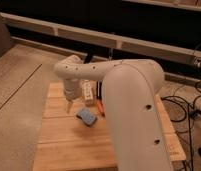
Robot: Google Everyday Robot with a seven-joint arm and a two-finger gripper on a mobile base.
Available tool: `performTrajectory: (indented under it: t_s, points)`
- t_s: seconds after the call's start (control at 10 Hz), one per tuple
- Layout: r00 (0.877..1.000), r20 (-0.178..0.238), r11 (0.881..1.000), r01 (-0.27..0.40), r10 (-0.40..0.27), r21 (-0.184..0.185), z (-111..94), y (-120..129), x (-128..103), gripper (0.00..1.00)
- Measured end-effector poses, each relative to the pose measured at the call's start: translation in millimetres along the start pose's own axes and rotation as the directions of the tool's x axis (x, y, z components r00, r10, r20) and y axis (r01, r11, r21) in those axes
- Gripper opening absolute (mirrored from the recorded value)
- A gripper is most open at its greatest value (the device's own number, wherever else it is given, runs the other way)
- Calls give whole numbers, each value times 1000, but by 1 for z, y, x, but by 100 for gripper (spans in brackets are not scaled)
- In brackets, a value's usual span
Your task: Place the white sponge in the ceramic bowl
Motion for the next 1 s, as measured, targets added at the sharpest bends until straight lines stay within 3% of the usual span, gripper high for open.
performTrajectory:
  t_s: [0.4,0.7,1.0]
  points:
    - [1000,0,1000,5,-5,8,0,0,0,65]
    - [997,-45,992,60,-55,111,7,-5,3,65]
    - [990,-98,982,112,-98,149,17,-9,11,65]
